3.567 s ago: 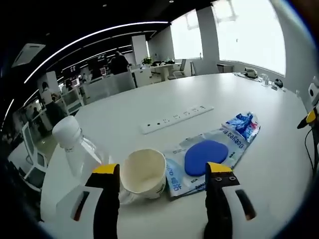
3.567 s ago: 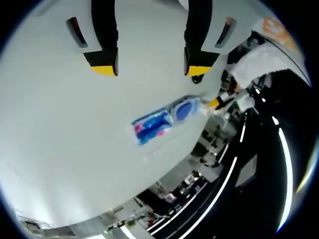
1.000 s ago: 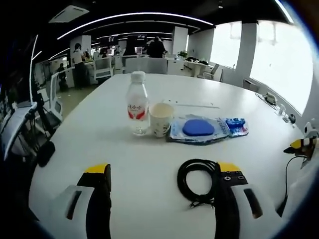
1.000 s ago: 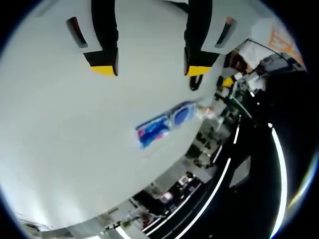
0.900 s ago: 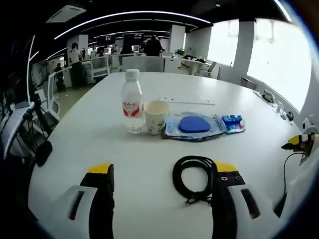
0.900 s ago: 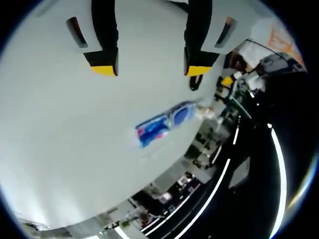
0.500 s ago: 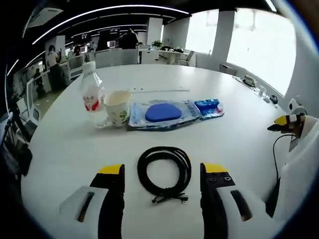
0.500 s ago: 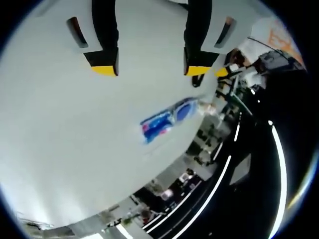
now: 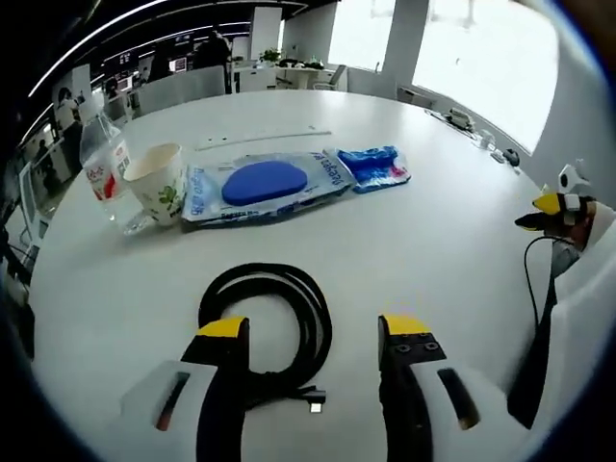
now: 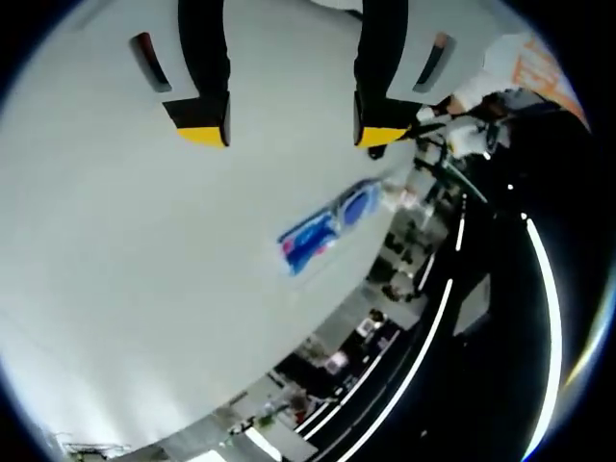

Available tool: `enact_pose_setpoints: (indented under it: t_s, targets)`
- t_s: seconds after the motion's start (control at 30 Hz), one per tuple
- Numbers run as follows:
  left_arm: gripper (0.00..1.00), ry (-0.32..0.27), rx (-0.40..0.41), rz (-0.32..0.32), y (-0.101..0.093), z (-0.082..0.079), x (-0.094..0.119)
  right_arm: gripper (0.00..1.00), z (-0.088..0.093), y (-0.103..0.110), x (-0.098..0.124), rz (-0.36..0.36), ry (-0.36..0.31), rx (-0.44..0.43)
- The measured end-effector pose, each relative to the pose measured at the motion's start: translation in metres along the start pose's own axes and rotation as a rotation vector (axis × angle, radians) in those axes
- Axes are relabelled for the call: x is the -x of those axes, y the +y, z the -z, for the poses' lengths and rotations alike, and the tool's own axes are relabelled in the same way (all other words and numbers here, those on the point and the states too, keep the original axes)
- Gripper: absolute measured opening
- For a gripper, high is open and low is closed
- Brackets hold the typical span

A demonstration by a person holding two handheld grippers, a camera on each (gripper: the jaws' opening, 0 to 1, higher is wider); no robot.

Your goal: Arrange the tabletop items into an orderly group along one side of the table until the central work area is clear of visible clutter.

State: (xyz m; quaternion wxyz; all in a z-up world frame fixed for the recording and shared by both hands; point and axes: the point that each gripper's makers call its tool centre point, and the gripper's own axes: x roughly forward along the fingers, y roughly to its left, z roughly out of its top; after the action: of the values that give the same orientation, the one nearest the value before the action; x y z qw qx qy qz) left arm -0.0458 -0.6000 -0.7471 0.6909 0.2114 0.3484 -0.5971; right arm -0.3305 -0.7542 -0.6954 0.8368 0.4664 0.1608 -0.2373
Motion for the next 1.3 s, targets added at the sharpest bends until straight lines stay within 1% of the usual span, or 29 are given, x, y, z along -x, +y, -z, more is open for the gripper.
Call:
enact_pose_setpoints:
  t_s: [0.1, 0.13, 0.2, 0.27, 0.37, 0.47, 0.5, 0.57, 0.6, 0.63, 0.67, 0.7, 0.73, 0.77, 0.83, 0.9, 1.03, 1.07, 1.13, 1.17, 1.23, 1.27, 1.3]
  targets:
    - [0.48, 0.003, -0.016, -0.008, 0.001, 0.001, -0.002, 0.5, -0.003, 0.002, -0.001, 0.001, -0.002, 0.007]
    - [0.44, 0.004, -0.03, -0.018, 0.003, 0.002, -0.003, 0.5, -0.003, 0.002, -0.001, 0.001, -0.002, 0.007]
    - [0.4, 0.002, -0.021, -0.022, 0.006, 0.002, -0.004, 0.5, -0.002, 0.004, -0.002, 0.002, -0.002, 0.008]
    - [0.38, 0.009, 0.001, -0.008, 0.004, 0.006, -0.007, 0.5, 0.0, 0.004, -0.003, 0.004, 0.0, 0.005]
    - [0.35, 0.031, -0.023, -0.005, 0.0, 0.011, -0.01, 0.5, 0.003, 0.006, -0.005, 0.004, 0.007, 0.005]
    - [0.32, 0.029, -0.022, -0.003, -0.001, 0.012, -0.011, 0.5, 0.004, 0.01, -0.006, 0.0, 0.015, 0.008]
    - [0.3, 0.03, -0.016, -0.001, 0.0, 0.013, -0.014, 0.5, 0.004, 0.01, -0.006, 0.0, 0.017, 0.01]
    - [0.24, 0.051, -0.01, -0.002, 0.0, 0.018, -0.016, 0.5, 0.003, 0.012, -0.007, -0.001, 0.022, 0.016]
    - [0.21, 0.054, -0.022, -0.001, -0.001, 0.018, -0.016, 0.5, 0.002, 0.012, -0.008, -0.002, 0.024, 0.019]
    - [0.16, 0.058, -0.043, 0.002, -0.001, 0.019, -0.016, 0.5, 0.001, 0.013, -0.008, -0.003, 0.024, 0.021]
    - [0.14, 0.066, -0.098, 0.012, -0.002, 0.02, -0.017, 0.5, 0.0, 0.013, -0.008, -0.003, 0.024, 0.024]
    - [0.13, 0.063, -0.094, 0.008, -0.003, 0.02, -0.018, 0.5, -0.001, 0.014, -0.009, -0.004, 0.024, 0.027]
    - [0.12, 0.064, -0.117, 0.013, -0.003, 0.02, -0.018, 0.5, -0.002, 0.013, -0.009, -0.004, 0.024, 0.028]
    - [0.11, 0.07, -0.118, 0.025, -0.005, 0.021, -0.018, 0.5, -0.004, 0.013, -0.01, -0.004, 0.024, 0.03]
    - [0.08, 0.068, -0.091, 0.043, -0.006, 0.02, -0.017, 0.5, -0.006, 0.014, -0.011, -0.006, 0.025, 0.034]
    - [0.05, 0.063, -0.072, 0.047, -0.005, 0.017, -0.015, 0.5, -0.008, 0.016, -0.013, -0.009, 0.024, 0.038]
    - [0.04, 0.047, -0.029, 0.055, -0.006, 0.011, -0.011, 0.5, -0.009, 0.02, -0.015, -0.017, 0.025, 0.043]
    - [0.04, 0.023, 0.002, 0.06, -0.008, 0.006, -0.009, 0.5, -0.008, 0.022, -0.016, -0.019, 0.026, 0.045]
    - [0.04, 0.004, 0.043, 0.065, -0.009, -0.001, -0.003, 0.5, -0.007, 0.023, -0.018, -0.022, 0.028, 0.046]
    - [0.04, 0.003, 0.046, 0.064, -0.008, -0.002, -0.003, 0.49, -0.007, 0.024, -0.019, -0.024, 0.03, 0.047]
    - [0.04, -0.019, 0.067, 0.068, -0.009, -0.008, 0.003, 0.49, -0.006, 0.026, -0.02, -0.026, 0.035, 0.048]
    - [0.03, -0.061, 0.121, 0.085, -0.013, -0.018, 0.006, 0.49, -0.005, 0.027, -0.02, -0.028, 0.039, 0.052]
    - [0.03, -0.083, 0.15, 0.099, -0.015, -0.024, 0.009, 0.49, -0.004, 0.027, -0.021, -0.029, 0.04, 0.054]
